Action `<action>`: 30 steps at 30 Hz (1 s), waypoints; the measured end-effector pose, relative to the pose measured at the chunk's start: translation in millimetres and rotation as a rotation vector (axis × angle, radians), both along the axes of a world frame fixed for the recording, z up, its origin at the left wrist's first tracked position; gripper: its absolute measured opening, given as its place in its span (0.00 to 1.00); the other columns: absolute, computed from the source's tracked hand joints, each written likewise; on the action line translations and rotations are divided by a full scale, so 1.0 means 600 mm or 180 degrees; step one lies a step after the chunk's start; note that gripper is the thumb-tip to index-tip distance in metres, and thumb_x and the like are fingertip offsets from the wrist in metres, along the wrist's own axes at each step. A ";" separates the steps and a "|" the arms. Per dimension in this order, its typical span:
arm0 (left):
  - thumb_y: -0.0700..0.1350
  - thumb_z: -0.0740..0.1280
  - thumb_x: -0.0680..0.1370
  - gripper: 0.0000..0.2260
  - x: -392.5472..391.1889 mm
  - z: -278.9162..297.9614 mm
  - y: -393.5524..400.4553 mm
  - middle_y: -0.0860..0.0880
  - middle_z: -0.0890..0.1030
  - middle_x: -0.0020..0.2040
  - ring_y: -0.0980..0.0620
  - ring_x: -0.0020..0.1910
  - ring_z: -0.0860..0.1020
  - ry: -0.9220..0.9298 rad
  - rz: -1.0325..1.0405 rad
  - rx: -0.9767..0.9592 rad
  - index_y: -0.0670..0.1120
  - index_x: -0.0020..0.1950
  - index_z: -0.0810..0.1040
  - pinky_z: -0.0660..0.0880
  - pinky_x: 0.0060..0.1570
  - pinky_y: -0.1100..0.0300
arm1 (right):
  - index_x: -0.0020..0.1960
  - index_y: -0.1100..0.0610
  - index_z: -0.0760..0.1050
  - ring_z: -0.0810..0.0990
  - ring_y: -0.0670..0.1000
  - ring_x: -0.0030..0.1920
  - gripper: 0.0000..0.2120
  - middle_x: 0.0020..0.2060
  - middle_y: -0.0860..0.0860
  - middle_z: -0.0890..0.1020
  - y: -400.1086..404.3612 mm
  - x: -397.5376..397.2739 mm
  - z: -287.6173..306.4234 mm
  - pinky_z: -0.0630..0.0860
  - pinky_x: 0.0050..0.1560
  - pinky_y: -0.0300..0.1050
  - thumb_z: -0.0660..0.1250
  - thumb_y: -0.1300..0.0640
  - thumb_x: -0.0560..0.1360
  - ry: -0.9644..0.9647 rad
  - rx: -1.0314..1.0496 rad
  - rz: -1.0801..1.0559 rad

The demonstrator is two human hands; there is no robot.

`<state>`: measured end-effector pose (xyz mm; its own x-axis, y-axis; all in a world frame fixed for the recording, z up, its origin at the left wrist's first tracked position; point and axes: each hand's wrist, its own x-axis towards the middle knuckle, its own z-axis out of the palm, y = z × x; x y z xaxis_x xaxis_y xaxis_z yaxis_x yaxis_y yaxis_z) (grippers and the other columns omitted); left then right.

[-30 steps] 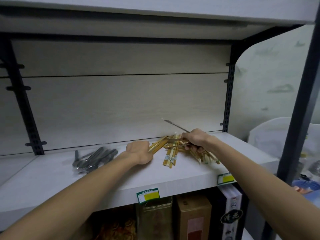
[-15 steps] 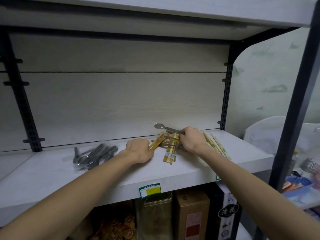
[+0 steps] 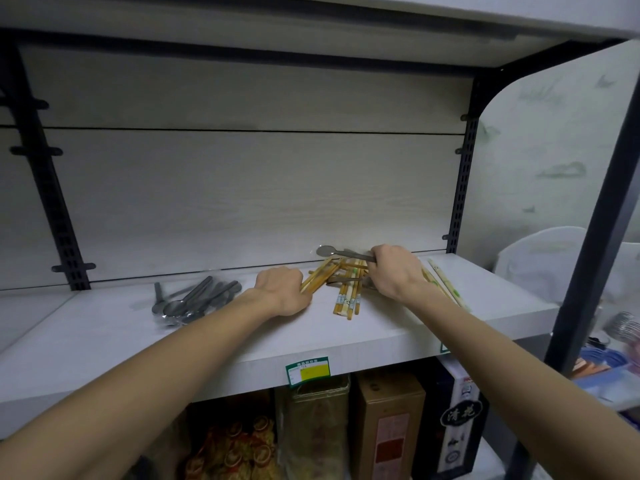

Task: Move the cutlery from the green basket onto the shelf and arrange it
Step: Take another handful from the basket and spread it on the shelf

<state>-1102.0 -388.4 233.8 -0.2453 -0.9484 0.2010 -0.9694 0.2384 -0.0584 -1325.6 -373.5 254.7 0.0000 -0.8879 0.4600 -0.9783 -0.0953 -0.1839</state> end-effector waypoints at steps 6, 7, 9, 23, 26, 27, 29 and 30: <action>0.58 0.61 0.80 0.14 -0.002 0.003 0.000 0.48 0.78 0.45 0.45 0.45 0.74 -0.0062 0.0010 0.0016 0.49 0.45 0.73 0.66 0.42 0.54 | 0.55 0.55 0.77 0.80 0.59 0.44 0.10 0.53 0.54 0.76 0.012 -0.008 -0.019 0.71 0.41 0.50 0.59 0.55 0.79 0.0756 -0.0090 0.0079; 0.58 0.61 0.80 0.14 -0.003 0.002 -0.001 0.48 0.78 0.46 0.45 0.44 0.74 -0.0076 0.0018 0.0002 0.49 0.46 0.73 0.66 0.42 0.54 | 0.56 0.55 0.78 0.80 0.59 0.45 0.11 0.54 0.54 0.76 0.014 -0.005 -0.022 0.70 0.40 0.49 0.59 0.54 0.79 0.0833 -0.0152 0.0049; 0.59 0.61 0.80 0.14 -0.004 0.001 -0.002 0.47 0.80 0.50 0.44 0.46 0.75 -0.0084 0.0009 -0.0028 0.48 0.49 0.73 0.67 0.43 0.54 | 0.56 0.55 0.79 0.77 0.57 0.50 0.12 0.55 0.54 0.77 0.016 0.003 -0.022 0.72 0.43 0.50 0.59 0.53 0.79 0.0865 -0.0237 -0.0004; 0.48 0.60 0.80 0.18 0.160 0.026 0.024 0.41 0.74 0.68 0.39 0.67 0.72 0.0525 0.0789 -0.0324 0.43 0.68 0.74 0.71 0.61 0.49 | 0.56 0.59 0.78 0.80 0.62 0.56 0.14 0.56 0.60 0.82 0.025 0.215 -0.008 0.75 0.53 0.50 0.60 0.51 0.80 0.0376 0.0051 0.0533; 0.52 0.58 0.83 0.20 0.226 0.013 0.025 0.41 0.74 0.70 0.38 0.68 0.72 0.0682 0.1040 -0.0197 0.44 0.70 0.75 0.72 0.64 0.48 | 0.57 0.58 0.78 0.80 0.62 0.57 0.16 0.56 0.59 0.82 0.023 0.284 -0.014 0.75 0.52 0.49 0.62 0.48 0.78 0.0232 0.0313 0.0698; 0.54 0.57 0.83 0.20 0.241 0.010 0.027 0.41 0.74 0.71 0.38 0.68 0.72 0.0709 0.1056 -0.0196 0.44 0.70 0.75 0.72 0.64 0.47 | 0.54 0.57 0.78 0.81 0.61 0.56 0.17 0.55 0.58 0.83 0.023 0.303 -0.016 0.74 0.49 0.48 0.64 0.44 0.77 0.0195 0.0408 0.0781; 0.59 0.56 0.84 0.24 0.260 0.005 0.030 0.41 0.73 0.72 0.39 0.69 0.72 0.0720 0.1016 -0.0142 0.45 0.72 0.74 0.71 0.65 0.47 | 0.48 0.55 0.77 0.81 0.59 0.53 0.23 0.50 0.56 0.84 0.025 0.327 -0.015 0.71 0.44 0.46 0.65 0.34 0.72 0.0164 0.0576 0.0917; 0.61 0.55 0.83 0.26 0.264 0.002 0.031 0.42 0.72 0.73 0.39 0.70 0.71 0.0727 0.0994 -0.0089 0.46 0.73 0.73 0.70 0.66 0.48 | 0.47 0.54 0.77 0.81 0.59 0.52 0.27 0.49 0.55 0.83 0.026 0.331 -0.013 0.70 0.44 0.46 0.65 0.29 0.69 0.0167 0.0668 0.0963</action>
<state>-943.6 -370.0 235.2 0.1086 -0.9638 0.2437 -0.9839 -0.0691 0.1651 -1127.1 -358.1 246.8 0.2957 -0.9192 0.2602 -0.9203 -0.3471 -0.1805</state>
